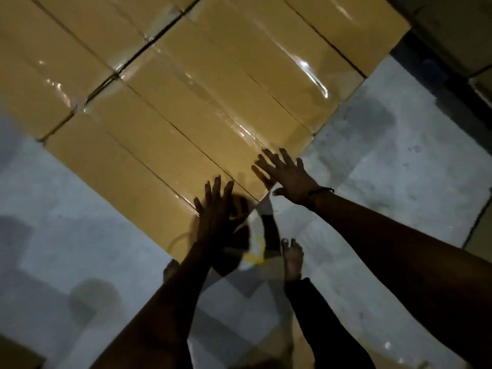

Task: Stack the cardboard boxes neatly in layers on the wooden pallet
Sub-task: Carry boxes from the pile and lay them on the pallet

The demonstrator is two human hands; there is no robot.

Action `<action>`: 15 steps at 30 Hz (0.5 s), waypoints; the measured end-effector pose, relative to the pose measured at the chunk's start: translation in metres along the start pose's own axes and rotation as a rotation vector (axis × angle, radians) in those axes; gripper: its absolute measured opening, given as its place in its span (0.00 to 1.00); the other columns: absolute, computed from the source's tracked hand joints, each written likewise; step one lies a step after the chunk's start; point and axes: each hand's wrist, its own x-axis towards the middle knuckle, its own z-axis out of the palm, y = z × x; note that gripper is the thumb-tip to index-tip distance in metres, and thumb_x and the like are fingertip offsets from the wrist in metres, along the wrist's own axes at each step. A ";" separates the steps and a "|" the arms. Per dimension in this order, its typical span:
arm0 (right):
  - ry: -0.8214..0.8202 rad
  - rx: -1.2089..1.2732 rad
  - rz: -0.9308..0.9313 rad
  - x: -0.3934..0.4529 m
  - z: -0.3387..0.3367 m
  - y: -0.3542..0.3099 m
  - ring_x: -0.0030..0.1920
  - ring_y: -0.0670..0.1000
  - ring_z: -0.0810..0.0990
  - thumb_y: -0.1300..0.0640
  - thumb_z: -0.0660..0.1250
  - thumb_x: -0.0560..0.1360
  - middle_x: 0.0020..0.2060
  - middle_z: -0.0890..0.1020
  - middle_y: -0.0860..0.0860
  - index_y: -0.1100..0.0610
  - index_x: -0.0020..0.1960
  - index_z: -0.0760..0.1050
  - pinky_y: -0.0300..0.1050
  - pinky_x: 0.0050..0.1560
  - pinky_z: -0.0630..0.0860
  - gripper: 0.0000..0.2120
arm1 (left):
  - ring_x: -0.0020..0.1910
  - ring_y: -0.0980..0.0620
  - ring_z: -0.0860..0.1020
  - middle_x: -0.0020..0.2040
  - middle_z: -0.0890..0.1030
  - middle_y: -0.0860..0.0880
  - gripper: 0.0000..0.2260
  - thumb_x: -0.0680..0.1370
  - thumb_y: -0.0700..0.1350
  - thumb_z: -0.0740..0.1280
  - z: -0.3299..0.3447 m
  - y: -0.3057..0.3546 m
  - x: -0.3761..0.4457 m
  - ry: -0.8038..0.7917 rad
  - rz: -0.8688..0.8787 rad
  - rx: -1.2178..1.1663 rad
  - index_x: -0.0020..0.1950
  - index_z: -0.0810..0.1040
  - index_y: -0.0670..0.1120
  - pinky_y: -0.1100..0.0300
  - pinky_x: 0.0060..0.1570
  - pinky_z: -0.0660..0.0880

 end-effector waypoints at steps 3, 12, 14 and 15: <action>-0.003 -0.030 -0.128 0.017 0.006 0.016 0.82 0.63 0.42 0.53 0.60 0.85 0.83 0.42 0.50 0.45 0.84 0.45 0.74 0.75 0.54 0.34 | 0.83 0.42 0.41 0.85 0.44 0.50 0.41 0.77 0.66 0.67 0.032 0.021 0.015 0.079 -0.094 0.016 0.84 0.51 0.57 0.29 0.76 0.48; 0.019 -0.118 -0.370 0.064 0.040 0.037 0.82 0.63 0.40 0.53 0.73 0.78 0.83 0.41 0.49 0.42 0.83 0.50 0.79 0.72 0.54 0.43 | 0.82 0.43 0.37 0.84 0.39 0.49 0.42 0.77 0.60 0.69 0.086 0.041 0.044 0.273 -0.190 0.062 0.85 0.49 0.55 0.29 0.76 0.43; 0.028 -0.124 -0.389 0.067 0.043 0.041 0.82 0.63 0.39 0.52 0.72 0.78 0.83 0.40 0.50 0.42 0.83 0.50 0.79 0.72 0.53 0.42 | 0.82 0.41 0.38 0.84 0.39 0.48 0.43 0.77 0.58 0.70 0.095 0.037 0.047 0.292 -0.182 0.079 0.85 0.48 0.54 0.29 0.75 0.42; 0.025 -0.122 -0.392 0.069 0.045 0.041 0.82 0.63 0.39 0.52 0.72 0.78 0.83 0.40 0.49 0.41 0.83 0.50 0.79 0.71 0.52 0.42 | 0.82 0.41 0.38 0.84 0.39 0.47 0.43 0.77 0.57 0.71 0.097 0.037 0.048 0.296 -0.181 0.095 0.85 0.47 0.54 0.29 0.75 0.42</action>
